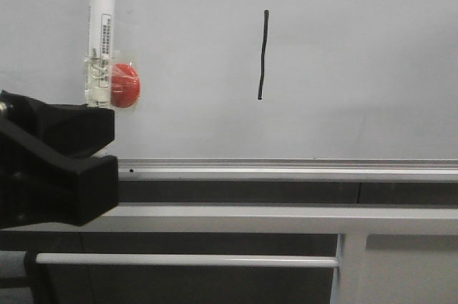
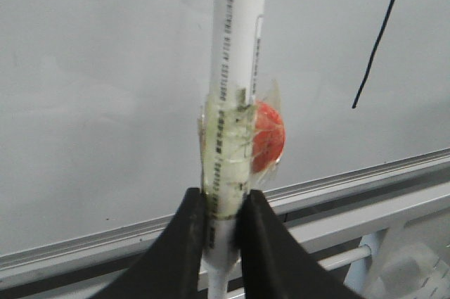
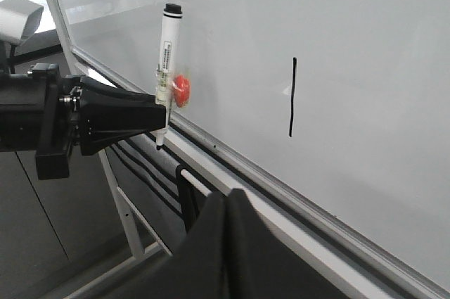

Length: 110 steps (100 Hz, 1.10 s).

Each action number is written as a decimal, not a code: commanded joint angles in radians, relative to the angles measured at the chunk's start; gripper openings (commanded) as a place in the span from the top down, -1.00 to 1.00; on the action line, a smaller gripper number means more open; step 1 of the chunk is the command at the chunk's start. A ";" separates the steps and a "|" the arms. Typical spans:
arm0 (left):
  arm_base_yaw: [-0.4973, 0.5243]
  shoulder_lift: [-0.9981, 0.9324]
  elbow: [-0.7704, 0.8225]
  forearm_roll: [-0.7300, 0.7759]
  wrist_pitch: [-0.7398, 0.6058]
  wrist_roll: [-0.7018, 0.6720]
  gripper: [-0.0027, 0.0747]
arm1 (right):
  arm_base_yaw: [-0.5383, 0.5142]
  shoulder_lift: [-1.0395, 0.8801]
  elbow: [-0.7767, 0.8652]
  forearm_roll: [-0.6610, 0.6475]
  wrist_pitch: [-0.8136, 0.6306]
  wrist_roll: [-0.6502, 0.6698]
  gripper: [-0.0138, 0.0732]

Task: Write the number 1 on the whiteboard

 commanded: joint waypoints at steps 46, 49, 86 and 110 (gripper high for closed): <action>0.080 -0.012 -0.044 -0.004 -0.246 0.004 0.98 | -0.004 0.006 -0.026 -0.001 -0.029 -0.010 0.83; 0.086 -0.012 -0.050 -0.004 -0.246 0.004 0.98 | -0.004 0.006 -0.026 -0.001 -0.029 -0.010 0.83; 0.125 0.026 -0.060 0.012 -0.246 0.004 0.98 | -0.004 0.006 -0.026 0.001 -0.029 -0.010 0.83; 0.125 0.053 -0.091 0.001 -0.246 0.004 0.98 | -0.004 0.006 -0.026 0.001 -0.029 -0.010 0.83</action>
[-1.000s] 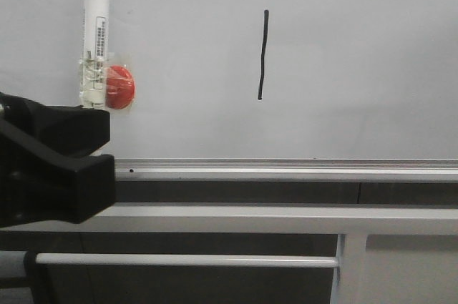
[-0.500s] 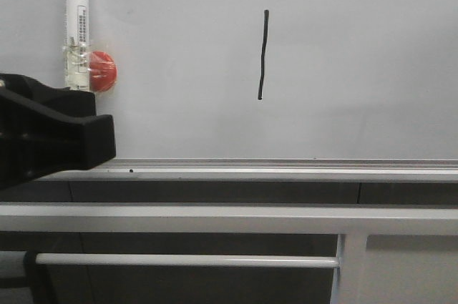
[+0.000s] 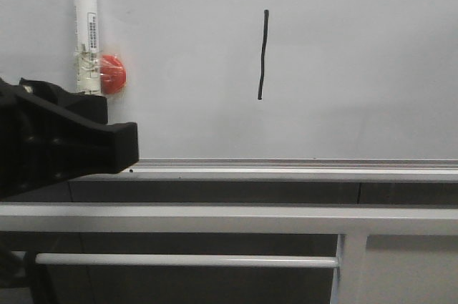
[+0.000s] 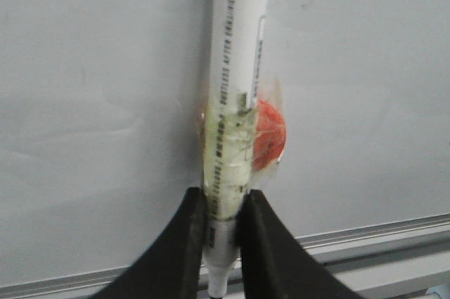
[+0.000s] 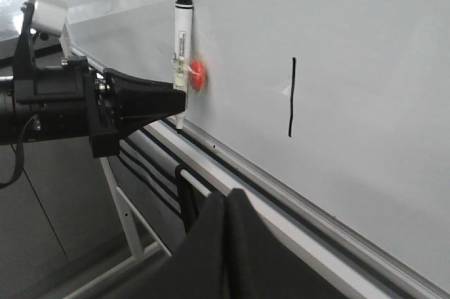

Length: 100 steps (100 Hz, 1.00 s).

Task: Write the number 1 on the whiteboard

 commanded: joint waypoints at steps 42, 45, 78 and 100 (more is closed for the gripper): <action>0.084 -0.017 -0.023 0.101 -0.241 -0.004 0.98 | -0.004 0.006 -0.026 0.002 -0.029 -0.006 0.83; 0.084 -0.017 -0.023 0.101 -0.241 -0.004 0.98 | -0.004 0.006 -0.026 0.002 -0.029 -0.006 0.83; 0.030 -0.017 -0.021 0.043 -0.226 -0.004 0.98 | -0.004 0.006 -0.026 0.002 -0.032 -0.006 0.83; -0.080 -0.017 -0.021 -0.116 -0.222 -0.004 0.98 | -0.004 0.006 -0.026 0.002 -0.032 -0.006 0.83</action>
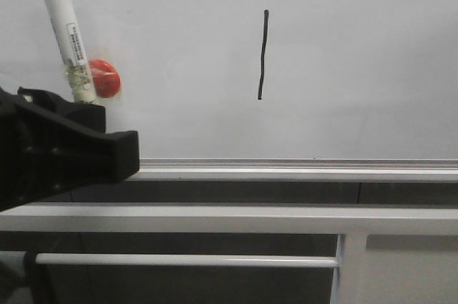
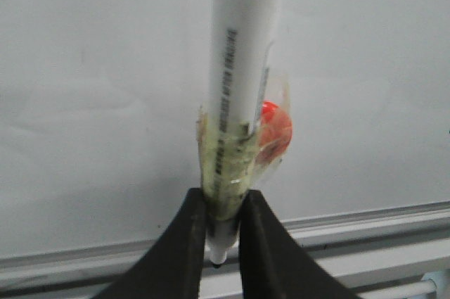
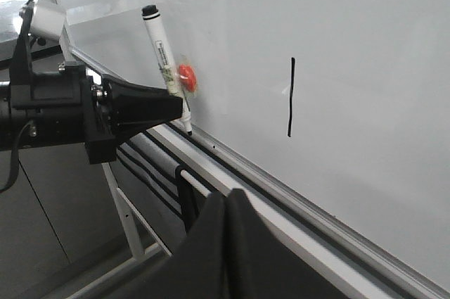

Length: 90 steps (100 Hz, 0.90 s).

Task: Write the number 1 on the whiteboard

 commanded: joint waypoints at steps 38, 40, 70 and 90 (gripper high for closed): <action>-0.025 -0.019 -0.065 -0.087 -0.199 -0.006 0.98 | -0.004 0.006 -0.026 0.001 -0.030 -0.010 0.83; -0.025 -0.019 -0.067 -0.087 -0.197 -0.006 0.98 | -0.004 0.006 -0.026 0.001 -0.030 -0.010 0.83; 0.054 -0.033 -0.071 -0.035 -0.085 -0.013 0.98 | -0.004 0.006 -0.026 0.005 -0.030 -0.010 0.83; 0.079 -0.044 -0.086 -0.004 -0.047 -0.014 0.98 | -0.004 0.006 -0.026 0.005 -0.033 -0.010 0.83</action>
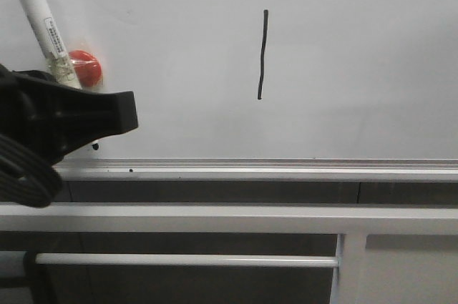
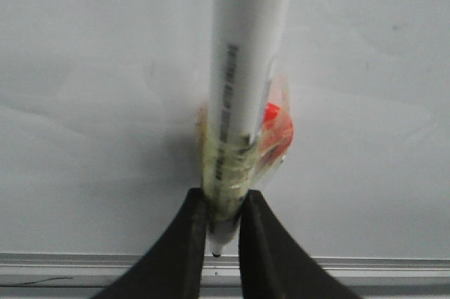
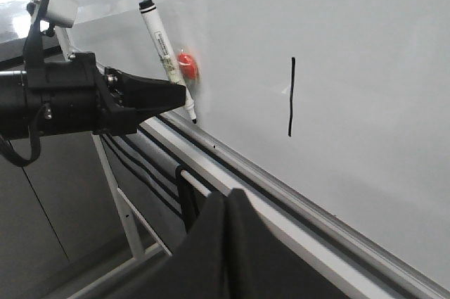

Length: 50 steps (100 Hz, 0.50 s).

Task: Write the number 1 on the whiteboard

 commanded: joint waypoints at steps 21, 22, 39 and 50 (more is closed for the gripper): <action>0.007 -0.032 -0.028 0.060 -0.068 -0.009 0.98 | -0.004 0.006 -0.026 0.001 -0.033 -0.006 0.83; 0.007 -0.032 -0.028 0.060 -0.068 -0.009 0.98 | -0.004 0.006 -0.026 0.001 -0.033 -0.006 0.83; 0.007 -0.032 -0.028 0.060 -0.003 -0.009 0.98 | -0.004 0.006 -0.026 0.001 -0.033 -0.006 0.83; 0.007 -0.032 -0.028 0.060 0.025 -0.009 0.98 | -0.004 0.006 -0.026 0.001 -0.033 -0.006 0.83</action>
